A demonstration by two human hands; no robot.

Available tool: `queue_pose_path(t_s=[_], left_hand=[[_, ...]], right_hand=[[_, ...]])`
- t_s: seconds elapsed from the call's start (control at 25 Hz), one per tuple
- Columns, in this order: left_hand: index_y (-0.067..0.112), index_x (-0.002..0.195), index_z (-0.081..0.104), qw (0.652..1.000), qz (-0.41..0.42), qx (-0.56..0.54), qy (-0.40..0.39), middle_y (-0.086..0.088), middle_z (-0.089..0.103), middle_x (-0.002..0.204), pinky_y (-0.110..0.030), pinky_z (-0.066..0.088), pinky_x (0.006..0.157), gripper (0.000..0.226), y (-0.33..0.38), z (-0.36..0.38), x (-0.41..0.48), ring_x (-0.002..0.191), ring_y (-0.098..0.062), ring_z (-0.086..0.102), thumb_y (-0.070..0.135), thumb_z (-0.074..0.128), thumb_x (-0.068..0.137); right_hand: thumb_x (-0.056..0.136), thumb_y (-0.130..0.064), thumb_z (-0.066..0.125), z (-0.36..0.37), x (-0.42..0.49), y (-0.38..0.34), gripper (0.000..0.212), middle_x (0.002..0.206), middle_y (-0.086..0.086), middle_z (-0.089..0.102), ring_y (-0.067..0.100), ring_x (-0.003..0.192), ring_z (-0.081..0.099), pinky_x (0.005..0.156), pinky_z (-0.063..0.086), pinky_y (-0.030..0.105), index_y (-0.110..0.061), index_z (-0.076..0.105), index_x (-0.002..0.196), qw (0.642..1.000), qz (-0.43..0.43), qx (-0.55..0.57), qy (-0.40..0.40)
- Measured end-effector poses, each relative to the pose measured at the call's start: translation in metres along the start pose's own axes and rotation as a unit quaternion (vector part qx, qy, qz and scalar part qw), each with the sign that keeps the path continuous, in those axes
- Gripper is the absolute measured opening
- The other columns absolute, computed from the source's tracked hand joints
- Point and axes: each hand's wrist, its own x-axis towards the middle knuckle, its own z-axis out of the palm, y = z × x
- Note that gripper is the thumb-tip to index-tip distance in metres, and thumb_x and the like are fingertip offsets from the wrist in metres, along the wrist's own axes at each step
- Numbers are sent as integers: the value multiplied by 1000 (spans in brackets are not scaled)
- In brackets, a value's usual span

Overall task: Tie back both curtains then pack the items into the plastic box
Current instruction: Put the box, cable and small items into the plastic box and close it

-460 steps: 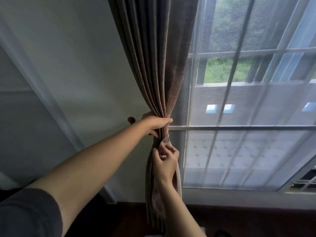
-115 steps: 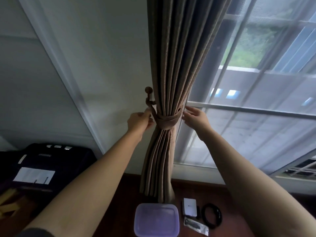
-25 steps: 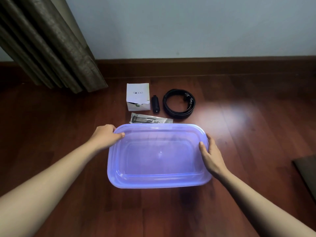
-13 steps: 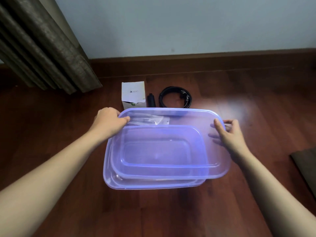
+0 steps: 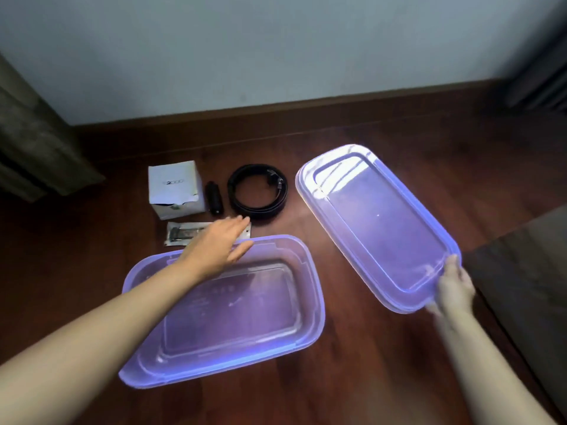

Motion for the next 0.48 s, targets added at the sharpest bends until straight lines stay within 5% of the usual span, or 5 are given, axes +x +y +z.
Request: queue_pose_path(t_s=[0.16, 0.32, 0.48], left_hand=[[9, 131, 46, 984, -55, 144, -94, -18, 60, 122, -45, 47, 86, 40, -7, 22, 11, 111, -36, 57, 31, 34, 101], [7, 119, 51, 984, -63, 146, -77, -16, 61, 120, -42, 45, 82, 33, -12, 25, 13, 109, -36, 57, 28, 35, 101], [8, 121, 52, 988, -62, 124, -65, -15, 60, 123, -42, 46, 85, 33, -14, 30, 13, 111, -35, 57, 27, 35, 100]], right_hand=[[95, -32, 49, 29, 0, 30, 11, 102, 6, 51, 12, 66, 58, 65, 50, 21, -22, 44, 92, 991, 6, 10, 131], [95, -35, 47, 49, -11, 53, 42, 113, 14, 56, 27, 98, 55, 80, 38, 26, -4, 43, 124, 982, 24, -62, 179], [97, -32, 43, 53, -5, 67, 48, 135, 26, 45, 38, 123, 45, 98, 34, 35, 3, 39, 130, 966, 76, -174, 175]])
